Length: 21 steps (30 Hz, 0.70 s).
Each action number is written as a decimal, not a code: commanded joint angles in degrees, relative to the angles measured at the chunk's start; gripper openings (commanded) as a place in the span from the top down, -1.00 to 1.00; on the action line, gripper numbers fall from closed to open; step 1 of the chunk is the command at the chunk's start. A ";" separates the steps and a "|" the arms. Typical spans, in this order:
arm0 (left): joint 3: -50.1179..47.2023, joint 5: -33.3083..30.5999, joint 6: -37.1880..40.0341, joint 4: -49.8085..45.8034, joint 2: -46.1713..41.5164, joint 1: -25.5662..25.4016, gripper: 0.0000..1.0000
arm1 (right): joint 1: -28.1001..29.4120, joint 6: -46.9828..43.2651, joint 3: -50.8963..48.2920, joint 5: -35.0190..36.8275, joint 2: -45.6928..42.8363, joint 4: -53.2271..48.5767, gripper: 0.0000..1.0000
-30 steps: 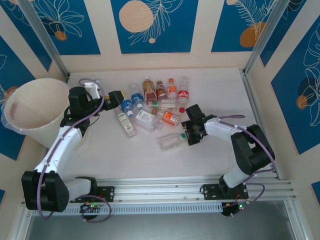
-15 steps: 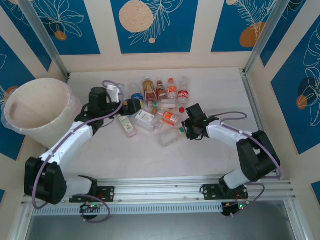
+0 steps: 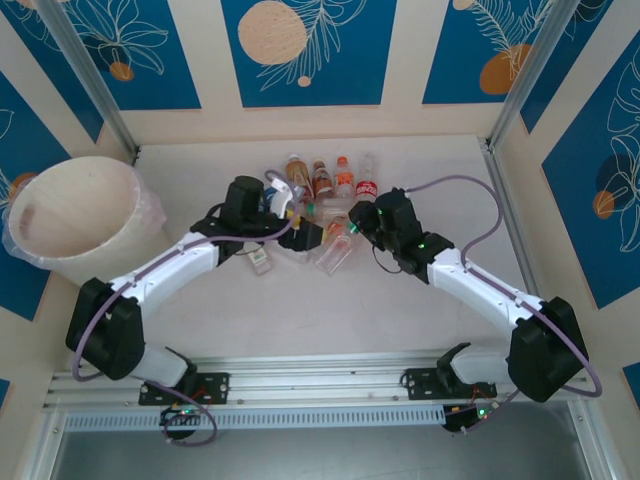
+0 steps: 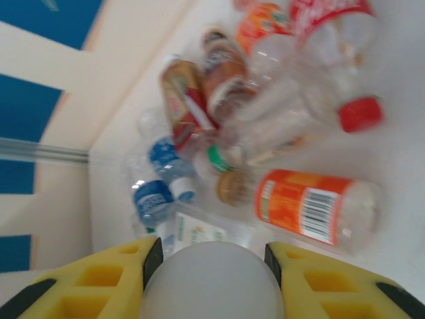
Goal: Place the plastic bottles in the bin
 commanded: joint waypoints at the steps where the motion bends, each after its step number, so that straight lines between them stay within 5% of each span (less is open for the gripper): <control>1: 2.78 3.92 4.82 2.01 2.03 -2.45 -1.00 | -0.10 -7.71 4.32 -4.76 0.66 4.32 1.00; 7: 3.75 -3.45 9.15 1.30 5.79 -4.85 -0.99 | 0.50 -9.52 4.89 -10.36 0.49 9.59 1.00; 12: 0.62 1.84 5.69 10.40 5.26 -4.83 -0.35 | 0.78 -11.29 4.73 -12.32 0.20 10.06 1.00; 14: -0.66 1.19 4.75 12.96 4.37 -4.83 -0.11 | 0.61 -11.72 4.70 -12.14 -0.14 9.18 0.80; 21: -0.65 -4.35 4.73 10.85 3.57 -4.83 -0.02 | -1.97 -12.54 4.90 -16.05 -1.87 6.03 -0.35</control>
